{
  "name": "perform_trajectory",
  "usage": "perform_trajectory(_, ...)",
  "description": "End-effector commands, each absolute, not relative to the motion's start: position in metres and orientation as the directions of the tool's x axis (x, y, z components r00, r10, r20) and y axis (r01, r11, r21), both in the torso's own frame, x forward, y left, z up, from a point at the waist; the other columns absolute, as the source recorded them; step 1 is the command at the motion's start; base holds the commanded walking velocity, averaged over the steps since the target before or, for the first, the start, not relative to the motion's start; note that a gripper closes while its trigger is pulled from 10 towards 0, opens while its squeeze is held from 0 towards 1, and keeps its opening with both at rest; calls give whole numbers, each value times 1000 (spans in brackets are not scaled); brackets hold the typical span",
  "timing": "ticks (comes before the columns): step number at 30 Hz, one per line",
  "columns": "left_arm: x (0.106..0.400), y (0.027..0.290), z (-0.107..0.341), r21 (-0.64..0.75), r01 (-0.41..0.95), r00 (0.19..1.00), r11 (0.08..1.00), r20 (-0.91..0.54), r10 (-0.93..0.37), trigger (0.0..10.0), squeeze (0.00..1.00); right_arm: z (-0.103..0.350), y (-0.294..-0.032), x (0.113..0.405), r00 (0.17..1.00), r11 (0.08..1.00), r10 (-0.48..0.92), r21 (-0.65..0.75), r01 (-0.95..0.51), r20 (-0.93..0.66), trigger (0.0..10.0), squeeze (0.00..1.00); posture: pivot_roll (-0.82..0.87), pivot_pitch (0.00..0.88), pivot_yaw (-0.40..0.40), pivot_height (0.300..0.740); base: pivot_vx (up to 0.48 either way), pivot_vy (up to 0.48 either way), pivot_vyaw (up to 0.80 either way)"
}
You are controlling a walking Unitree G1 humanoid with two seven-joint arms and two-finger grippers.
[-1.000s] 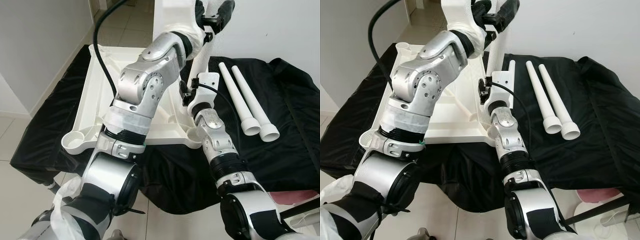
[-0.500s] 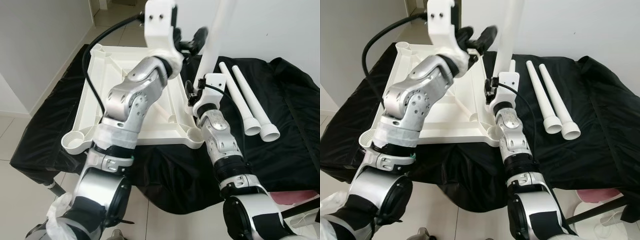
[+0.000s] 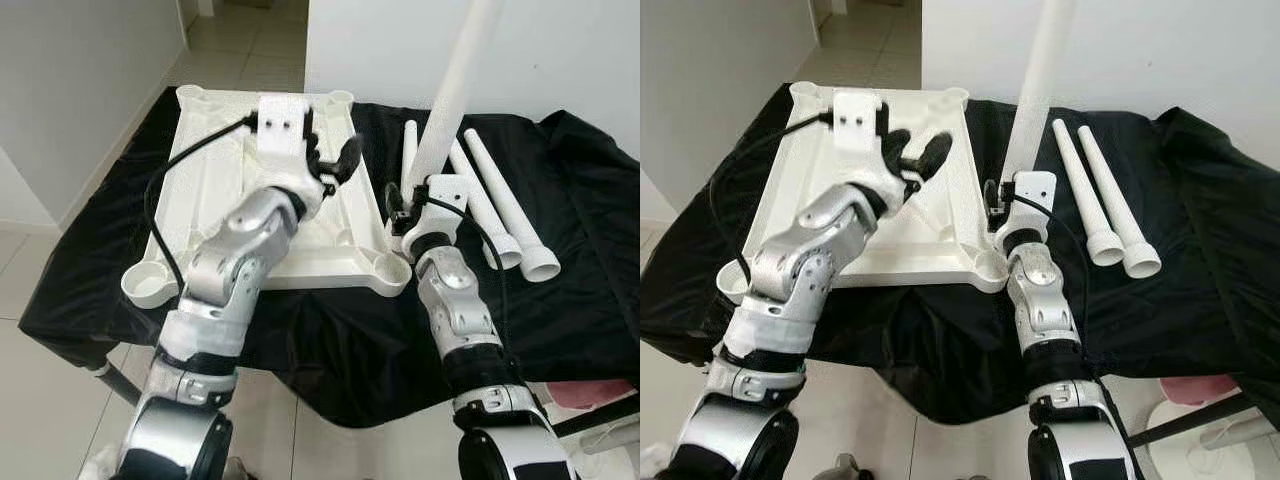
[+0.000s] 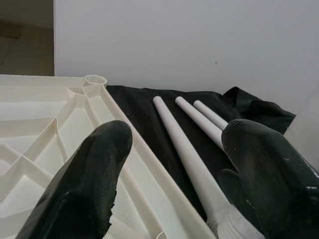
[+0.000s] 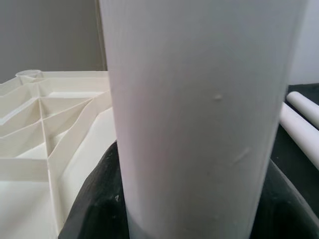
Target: Building children table
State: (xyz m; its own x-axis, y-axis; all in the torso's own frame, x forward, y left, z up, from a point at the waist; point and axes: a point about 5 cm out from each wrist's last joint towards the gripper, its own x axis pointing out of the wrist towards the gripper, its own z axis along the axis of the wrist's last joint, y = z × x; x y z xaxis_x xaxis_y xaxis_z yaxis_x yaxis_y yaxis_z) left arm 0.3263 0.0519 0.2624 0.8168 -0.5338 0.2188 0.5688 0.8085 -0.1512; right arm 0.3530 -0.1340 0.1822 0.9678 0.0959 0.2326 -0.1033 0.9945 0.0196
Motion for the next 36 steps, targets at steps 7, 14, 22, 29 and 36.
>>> perform_trajectory(7,312,45,248,-77,649,753,757,203,-626,10000,0,177,-137,342,962,991,127,-5,-130,243,10000,0,52,40,-56,740,0,0,0)
perform_trajectory(14,293,34,219,-29,745,665,666,100,-740,10000,0,170,-134,332,945,980,199,-73,-186,258,10000,0,52,37,-58,740,0,0,0)
perform_trajectory(22,273,26,201,52,832,552,552,8,-834,10000,0,153,-134,322,936,961,271,-127,-247,225,10000,0,50,41,-53,740,0,0,0)
perform_trajectory(29,268,26,195,72,839,542,540,-17,-840,10000,0,145,-133,316,921,939,330,-169,-298,207,10000,0,51,41,-56,740,0,0,0)
perform_trajectory(36,266,26,193,79,840,540,537,-28,-841,10000,0,137,-134,314,909,924,370,-184,-336,194,10000,0,48,48,-56,740,0,0,0)
